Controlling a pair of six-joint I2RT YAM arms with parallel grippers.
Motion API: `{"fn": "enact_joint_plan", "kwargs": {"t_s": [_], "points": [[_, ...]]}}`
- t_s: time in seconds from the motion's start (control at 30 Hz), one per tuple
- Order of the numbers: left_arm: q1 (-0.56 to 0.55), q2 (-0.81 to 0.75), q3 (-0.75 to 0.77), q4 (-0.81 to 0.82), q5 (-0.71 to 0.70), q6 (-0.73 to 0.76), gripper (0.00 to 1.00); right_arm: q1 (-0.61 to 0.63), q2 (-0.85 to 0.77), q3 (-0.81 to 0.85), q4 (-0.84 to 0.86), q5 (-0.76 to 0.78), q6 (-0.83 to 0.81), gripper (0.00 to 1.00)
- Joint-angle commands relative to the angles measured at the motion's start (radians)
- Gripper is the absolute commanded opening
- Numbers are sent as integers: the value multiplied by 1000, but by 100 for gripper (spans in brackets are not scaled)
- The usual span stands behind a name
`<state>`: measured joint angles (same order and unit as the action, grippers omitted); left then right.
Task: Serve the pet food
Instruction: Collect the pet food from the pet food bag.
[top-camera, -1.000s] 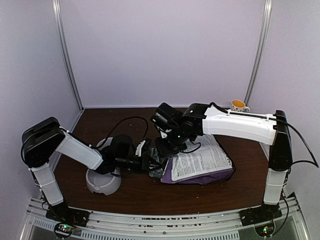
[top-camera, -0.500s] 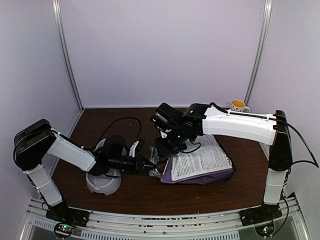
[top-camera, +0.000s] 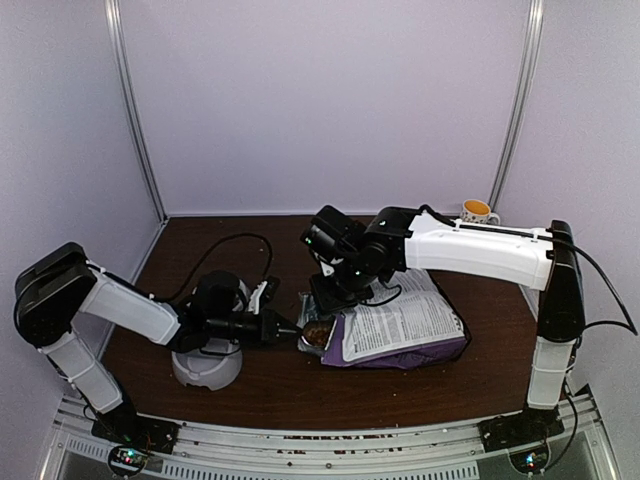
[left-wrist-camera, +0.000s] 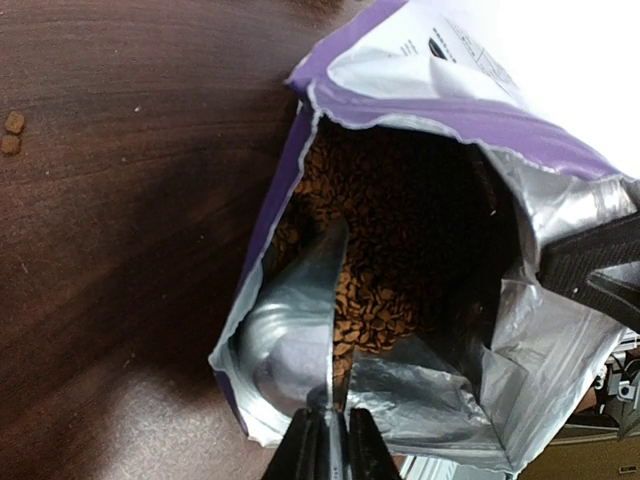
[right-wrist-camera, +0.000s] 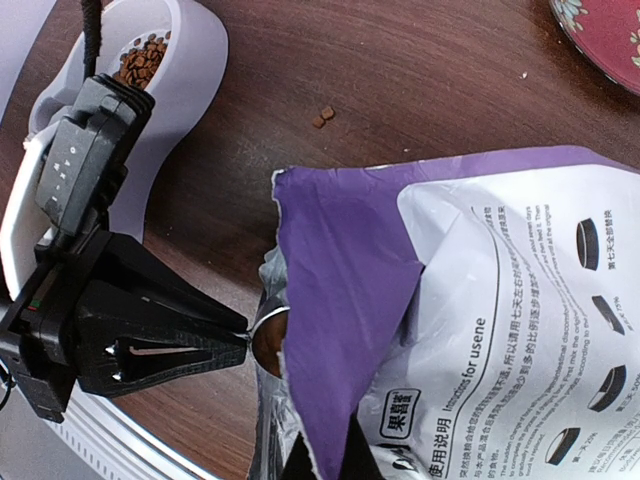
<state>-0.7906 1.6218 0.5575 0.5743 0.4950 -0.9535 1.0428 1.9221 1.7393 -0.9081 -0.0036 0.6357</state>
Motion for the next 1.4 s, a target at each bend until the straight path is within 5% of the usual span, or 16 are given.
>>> {"fn": "enact_joint_plan", "kwargs": {"t_s": [0.0, 1.37], "points": [[14, -30, -16, 47, 11, -10, 0, -3, -57, 0, 51, 23, 12, 0], [108, -246, -131, 74, 98, -85, 0, -13, -49, -6, 49, 22, 12, 0]]}}
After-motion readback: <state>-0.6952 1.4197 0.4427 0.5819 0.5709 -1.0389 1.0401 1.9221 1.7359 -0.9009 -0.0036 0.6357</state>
